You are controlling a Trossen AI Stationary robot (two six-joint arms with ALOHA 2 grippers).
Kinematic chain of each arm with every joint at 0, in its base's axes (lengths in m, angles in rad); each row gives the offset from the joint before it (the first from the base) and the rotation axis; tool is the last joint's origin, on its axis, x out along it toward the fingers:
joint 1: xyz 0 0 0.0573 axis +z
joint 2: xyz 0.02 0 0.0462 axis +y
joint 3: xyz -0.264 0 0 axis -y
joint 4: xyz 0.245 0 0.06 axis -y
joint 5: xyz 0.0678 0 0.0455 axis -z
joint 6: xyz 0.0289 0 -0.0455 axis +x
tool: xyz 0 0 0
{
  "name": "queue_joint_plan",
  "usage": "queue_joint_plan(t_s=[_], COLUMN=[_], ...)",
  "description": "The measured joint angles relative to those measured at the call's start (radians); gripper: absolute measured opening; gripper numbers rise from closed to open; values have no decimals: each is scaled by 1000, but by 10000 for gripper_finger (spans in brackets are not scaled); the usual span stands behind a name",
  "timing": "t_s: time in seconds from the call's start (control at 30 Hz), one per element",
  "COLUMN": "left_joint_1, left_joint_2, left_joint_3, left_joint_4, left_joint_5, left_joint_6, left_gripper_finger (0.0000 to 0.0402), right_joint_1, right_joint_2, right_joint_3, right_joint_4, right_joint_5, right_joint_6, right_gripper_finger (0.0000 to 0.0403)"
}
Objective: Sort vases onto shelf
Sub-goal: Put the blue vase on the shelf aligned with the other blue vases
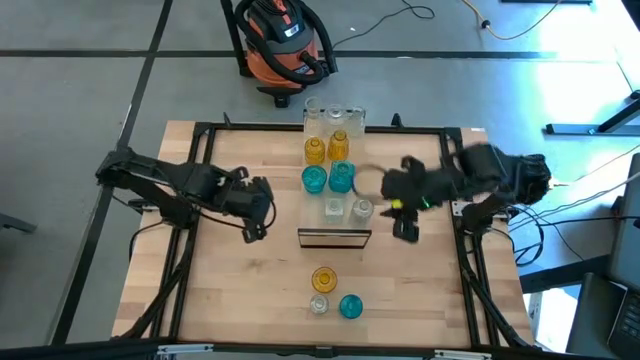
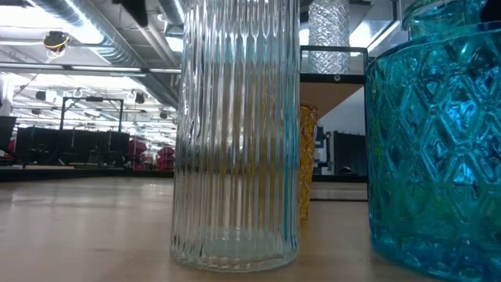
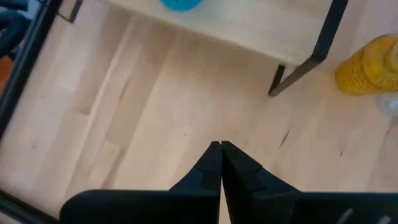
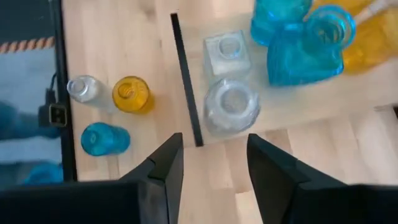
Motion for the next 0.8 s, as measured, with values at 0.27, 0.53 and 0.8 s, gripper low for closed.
queue_joint_plan(t_s=[0.27, 0.53, 0.8], left_joint_1=[-85, -128, -145], left_joint_2=[-269, -522, -585], left_joint_3=[-422, -782, -833], left_joint_4=[233, 520, 562], left_joint_5=[17, 182, 198], left_joint_6=[-65, -95, -98], left_gripper_finger=[0, 0, 0], right_joint_1=[313, 453, 459], right_joint_2=[-35, -32, -30], right_joint_3=[-256, -640, -883], right_joint_4=[273, 838, 1109], right_joint_5=[192, 220, 177], right_joint_6=[335, 593, 613], right_gripper_finger=[143, 143, 143])
